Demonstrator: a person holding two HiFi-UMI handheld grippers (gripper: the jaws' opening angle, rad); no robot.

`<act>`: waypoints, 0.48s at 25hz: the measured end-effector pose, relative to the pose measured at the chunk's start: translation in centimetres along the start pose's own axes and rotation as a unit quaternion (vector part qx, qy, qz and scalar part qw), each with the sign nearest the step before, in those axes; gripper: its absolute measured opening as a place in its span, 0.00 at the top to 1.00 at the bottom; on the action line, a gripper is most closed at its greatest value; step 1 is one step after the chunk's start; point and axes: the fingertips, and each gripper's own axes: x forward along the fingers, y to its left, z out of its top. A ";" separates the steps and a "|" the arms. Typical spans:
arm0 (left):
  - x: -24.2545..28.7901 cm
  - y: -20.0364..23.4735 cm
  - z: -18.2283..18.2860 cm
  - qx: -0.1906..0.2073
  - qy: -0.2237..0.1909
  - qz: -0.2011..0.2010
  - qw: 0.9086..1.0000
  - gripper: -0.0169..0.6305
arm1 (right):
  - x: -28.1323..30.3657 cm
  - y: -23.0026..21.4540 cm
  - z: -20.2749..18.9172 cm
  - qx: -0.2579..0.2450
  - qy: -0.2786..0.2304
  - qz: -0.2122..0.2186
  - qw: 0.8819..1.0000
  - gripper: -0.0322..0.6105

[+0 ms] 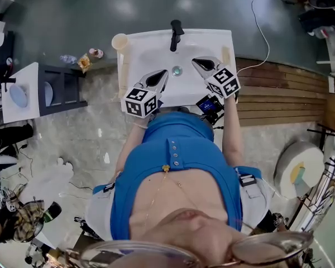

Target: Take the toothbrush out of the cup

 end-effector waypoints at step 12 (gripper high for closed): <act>-0.6 -1.9 3.7 0.057 -0.042 -0.022 0.997 0.97 | -1.1 4.1 6.5 -0.050 -0.094 0.030 0.994 0.95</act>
